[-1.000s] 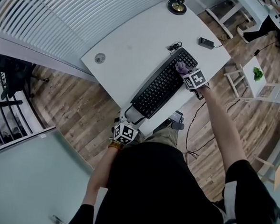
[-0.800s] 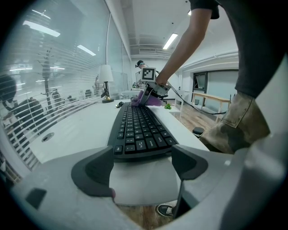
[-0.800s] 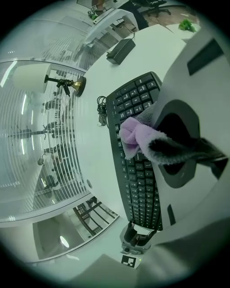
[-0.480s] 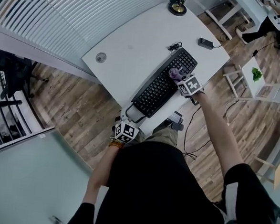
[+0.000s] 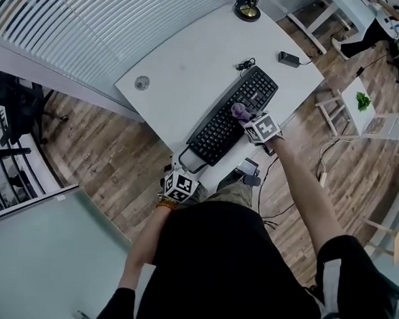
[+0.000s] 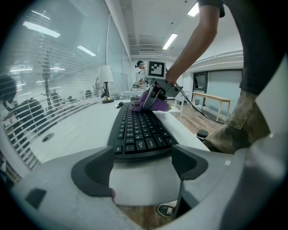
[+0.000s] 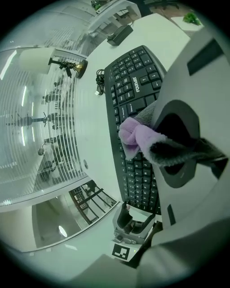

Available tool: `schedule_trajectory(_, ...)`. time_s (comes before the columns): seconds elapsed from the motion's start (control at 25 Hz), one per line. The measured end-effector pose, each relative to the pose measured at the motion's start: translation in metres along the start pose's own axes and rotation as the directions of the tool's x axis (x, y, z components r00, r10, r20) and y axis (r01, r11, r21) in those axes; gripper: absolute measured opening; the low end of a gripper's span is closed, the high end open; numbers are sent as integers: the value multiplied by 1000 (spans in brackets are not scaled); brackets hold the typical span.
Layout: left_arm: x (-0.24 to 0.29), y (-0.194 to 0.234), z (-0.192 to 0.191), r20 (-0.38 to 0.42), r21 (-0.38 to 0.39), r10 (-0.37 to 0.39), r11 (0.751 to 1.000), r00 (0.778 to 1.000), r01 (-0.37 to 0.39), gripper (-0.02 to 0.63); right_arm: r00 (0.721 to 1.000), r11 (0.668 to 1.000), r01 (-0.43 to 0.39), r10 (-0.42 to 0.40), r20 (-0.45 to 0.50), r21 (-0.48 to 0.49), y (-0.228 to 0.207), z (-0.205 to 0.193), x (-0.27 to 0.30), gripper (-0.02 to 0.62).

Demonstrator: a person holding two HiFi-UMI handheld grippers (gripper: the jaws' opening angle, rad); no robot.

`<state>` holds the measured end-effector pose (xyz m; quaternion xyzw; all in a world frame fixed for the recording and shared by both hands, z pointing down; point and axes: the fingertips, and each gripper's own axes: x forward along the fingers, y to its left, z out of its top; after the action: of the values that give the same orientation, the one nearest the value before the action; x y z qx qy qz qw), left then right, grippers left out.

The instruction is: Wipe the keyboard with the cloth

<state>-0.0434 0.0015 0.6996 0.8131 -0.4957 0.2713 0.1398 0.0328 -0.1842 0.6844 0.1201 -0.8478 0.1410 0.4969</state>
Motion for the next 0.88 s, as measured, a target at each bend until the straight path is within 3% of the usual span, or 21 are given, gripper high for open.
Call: schedule_trajectory(0.88,0,-1,-2,-1,3,4,1000,1000,-4,400,987,987,-159,160,31,-31,123,-12,9,41)
